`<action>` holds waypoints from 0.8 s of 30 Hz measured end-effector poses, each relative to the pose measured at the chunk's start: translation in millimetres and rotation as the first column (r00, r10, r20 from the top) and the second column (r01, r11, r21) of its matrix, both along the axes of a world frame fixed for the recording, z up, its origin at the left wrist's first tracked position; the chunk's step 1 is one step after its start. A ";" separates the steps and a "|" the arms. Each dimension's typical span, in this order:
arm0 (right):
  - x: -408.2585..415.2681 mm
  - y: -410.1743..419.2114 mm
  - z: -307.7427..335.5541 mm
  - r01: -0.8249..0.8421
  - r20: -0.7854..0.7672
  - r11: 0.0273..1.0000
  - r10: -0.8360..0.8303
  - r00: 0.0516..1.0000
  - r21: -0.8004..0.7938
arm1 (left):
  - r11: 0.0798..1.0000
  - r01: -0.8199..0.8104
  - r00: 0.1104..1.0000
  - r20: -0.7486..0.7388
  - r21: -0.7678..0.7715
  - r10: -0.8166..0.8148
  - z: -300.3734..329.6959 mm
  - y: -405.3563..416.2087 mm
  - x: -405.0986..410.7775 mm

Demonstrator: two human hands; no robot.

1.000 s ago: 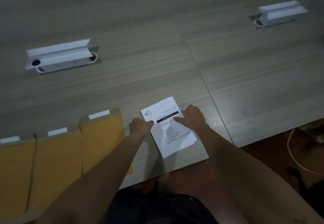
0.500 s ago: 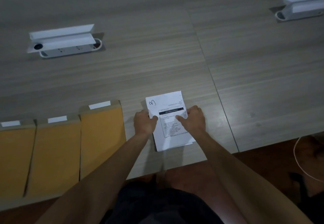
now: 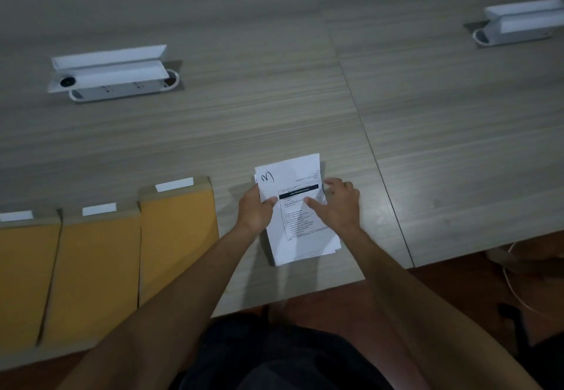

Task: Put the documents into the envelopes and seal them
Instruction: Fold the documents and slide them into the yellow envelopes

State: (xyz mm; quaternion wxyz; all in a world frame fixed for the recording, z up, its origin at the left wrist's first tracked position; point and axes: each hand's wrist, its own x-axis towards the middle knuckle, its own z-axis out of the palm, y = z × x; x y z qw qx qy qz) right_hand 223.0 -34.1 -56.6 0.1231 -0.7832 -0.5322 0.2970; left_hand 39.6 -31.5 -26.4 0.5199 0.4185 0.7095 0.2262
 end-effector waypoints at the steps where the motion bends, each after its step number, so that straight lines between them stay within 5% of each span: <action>1: -0.4 2.9 5.8 0.000 -0.049 1.000 0.001 0.999 0.018 | 1.000 -0.012 1.000 0.015 0.000 0.012 2.8 3.0 -4.3; 5: -19.9 17.7 35.5 0.108 -0.473 0.993 -0.119 0.873 -0.050 | 0.998 -0.059 0.996 0.071 0.038 0.056 20.7 14.4 -32.5; 9: -62.0 26.9 47.9 0.035 -0.630 0.995 -0.089 0.772 -0.098 | 0.986 -0.130 0.979 0.169 0.102 0.112 40.7 16.9 -73.4; 24: -215.0 18.8 57.4 -0.054 -0.574 0.993 0.107 0.812 0.109 | 0.936 -0.307 0.935 0.236 0.171 0.264 48.3 2.5 -223.4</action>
